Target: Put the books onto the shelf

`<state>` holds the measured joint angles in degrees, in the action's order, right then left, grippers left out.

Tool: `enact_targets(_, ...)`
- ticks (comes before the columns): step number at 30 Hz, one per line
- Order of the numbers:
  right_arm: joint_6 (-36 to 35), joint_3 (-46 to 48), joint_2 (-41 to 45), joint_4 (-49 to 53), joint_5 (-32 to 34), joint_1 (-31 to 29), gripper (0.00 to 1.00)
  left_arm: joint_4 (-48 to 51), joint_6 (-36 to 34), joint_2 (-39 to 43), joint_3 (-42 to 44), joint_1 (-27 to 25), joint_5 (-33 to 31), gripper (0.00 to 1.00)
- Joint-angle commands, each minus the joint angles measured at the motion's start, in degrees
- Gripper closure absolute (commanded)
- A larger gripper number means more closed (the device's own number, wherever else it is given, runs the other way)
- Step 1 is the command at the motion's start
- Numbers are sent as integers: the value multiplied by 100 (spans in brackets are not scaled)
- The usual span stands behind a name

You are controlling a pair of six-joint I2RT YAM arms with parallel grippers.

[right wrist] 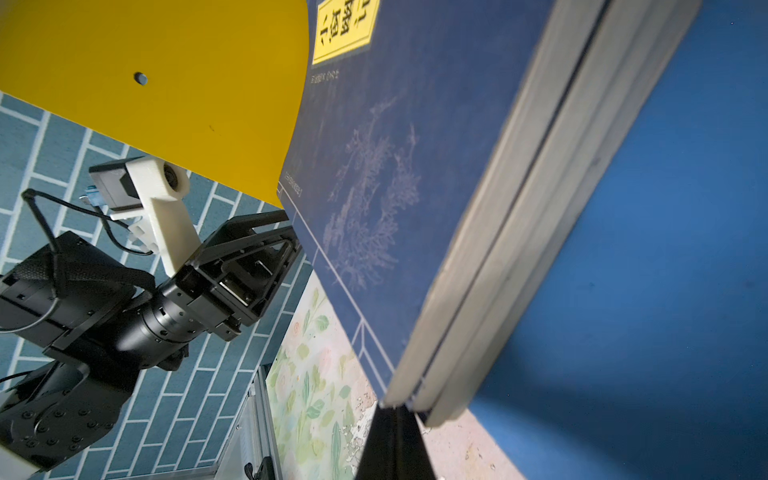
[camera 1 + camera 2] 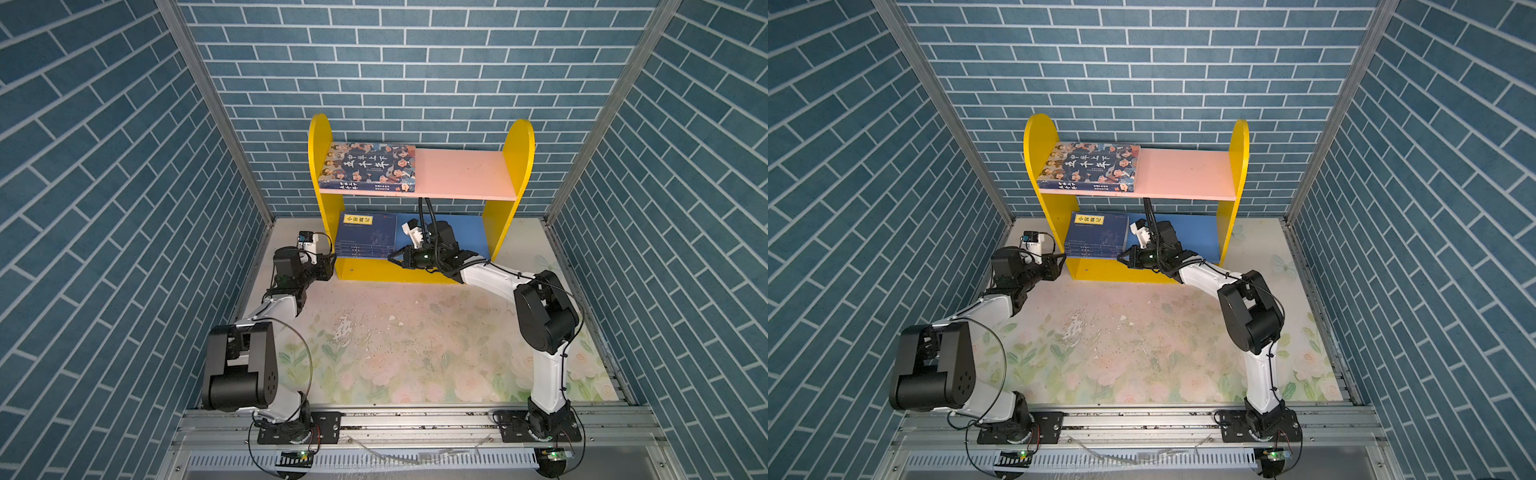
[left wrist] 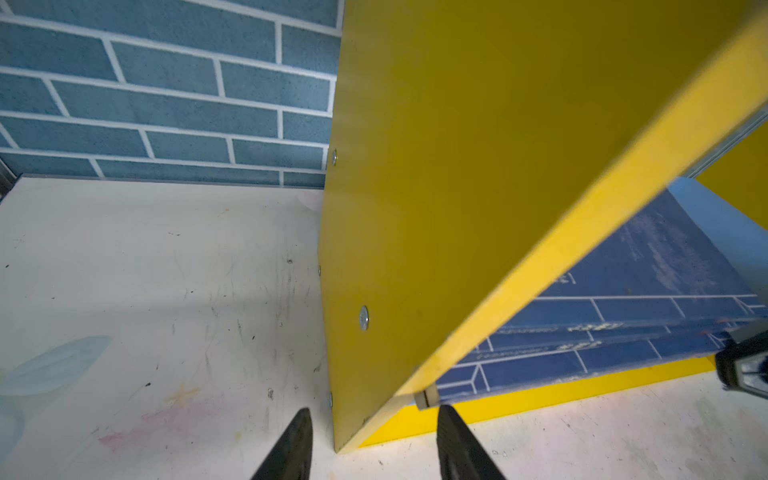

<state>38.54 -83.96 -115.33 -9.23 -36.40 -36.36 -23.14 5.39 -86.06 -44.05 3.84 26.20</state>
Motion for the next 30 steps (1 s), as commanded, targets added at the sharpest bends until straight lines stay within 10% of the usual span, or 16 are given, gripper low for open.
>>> enact_targets(1, -216, -204, -121, 62, 107, 56, 100, -165, 50, -76, -154, 30, 37, 50)
enact_targets(30, 102, 501, 737, -370, -58, 556, 99, 659, -265, 578, 96, 38, 82, 52)
